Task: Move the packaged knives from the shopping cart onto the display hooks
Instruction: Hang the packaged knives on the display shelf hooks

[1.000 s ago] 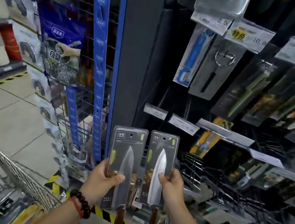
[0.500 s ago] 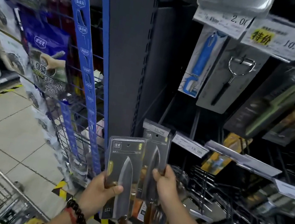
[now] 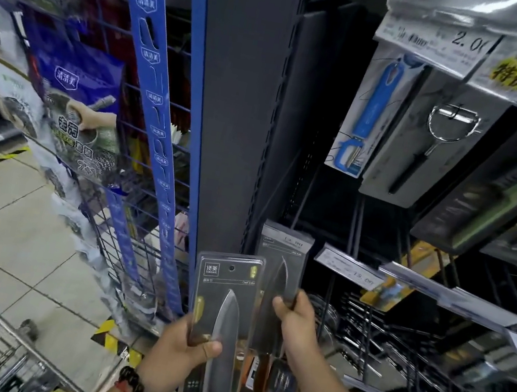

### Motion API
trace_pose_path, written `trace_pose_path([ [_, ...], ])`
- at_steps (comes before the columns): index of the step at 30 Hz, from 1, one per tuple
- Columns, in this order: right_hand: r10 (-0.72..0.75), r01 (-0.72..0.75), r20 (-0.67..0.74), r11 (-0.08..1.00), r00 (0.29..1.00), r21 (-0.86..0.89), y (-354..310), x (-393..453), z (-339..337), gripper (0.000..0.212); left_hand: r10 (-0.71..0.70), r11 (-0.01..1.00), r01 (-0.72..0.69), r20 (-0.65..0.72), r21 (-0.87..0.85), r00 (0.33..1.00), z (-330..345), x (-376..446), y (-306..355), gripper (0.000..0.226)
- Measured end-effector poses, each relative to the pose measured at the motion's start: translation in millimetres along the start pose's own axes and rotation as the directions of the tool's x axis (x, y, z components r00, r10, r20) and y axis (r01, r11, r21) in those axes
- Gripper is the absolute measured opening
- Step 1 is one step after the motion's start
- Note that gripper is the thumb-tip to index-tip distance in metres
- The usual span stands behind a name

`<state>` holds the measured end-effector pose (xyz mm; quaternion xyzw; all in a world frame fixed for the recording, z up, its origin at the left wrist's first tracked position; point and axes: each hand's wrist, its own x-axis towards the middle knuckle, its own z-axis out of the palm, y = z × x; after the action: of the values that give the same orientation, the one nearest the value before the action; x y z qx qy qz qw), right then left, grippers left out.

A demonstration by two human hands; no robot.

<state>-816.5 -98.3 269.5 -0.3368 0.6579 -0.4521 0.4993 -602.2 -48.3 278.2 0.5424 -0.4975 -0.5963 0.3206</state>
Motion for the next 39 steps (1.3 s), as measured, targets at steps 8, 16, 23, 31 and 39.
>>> trace_pose_path([
  [8,-0.017,0.015,0.033,0.997,0.999,0.070,3,-6,-4,0.017,-0.026,1.000,0.027,0.038,-0.017,0.999,-4,5,-7,0.061],
  [16,-0.017,0.011,0.061,0.996,0.998,0.091,10,-10,6,0.017,-0.051,0.999,0.050,0.046,0.010,0.998,-9,15,-10,0.118],
  [23,-0.070,0.065,0.037,0.990,0.997,0.126,-3,-4,5,0.013,-0.074,0.997,0.074,0.033,0.011,0.997,-8,17,-10,0.125],
  [31,-0.055,0.051,0.035,0.993,0.998,0.104,-1,-1,2,0.012,-0.102,0.994,0.104,0.045,-0.044,0.994,-8,15,-6,0.122],
  [39,-0.103,0.108,-0.048,0.986,0.993,0.126,-5,0,10,0.005,-0.083,0.995,0.085,0.045,-0.047,0.996,-3,14,-5,0.062],
])
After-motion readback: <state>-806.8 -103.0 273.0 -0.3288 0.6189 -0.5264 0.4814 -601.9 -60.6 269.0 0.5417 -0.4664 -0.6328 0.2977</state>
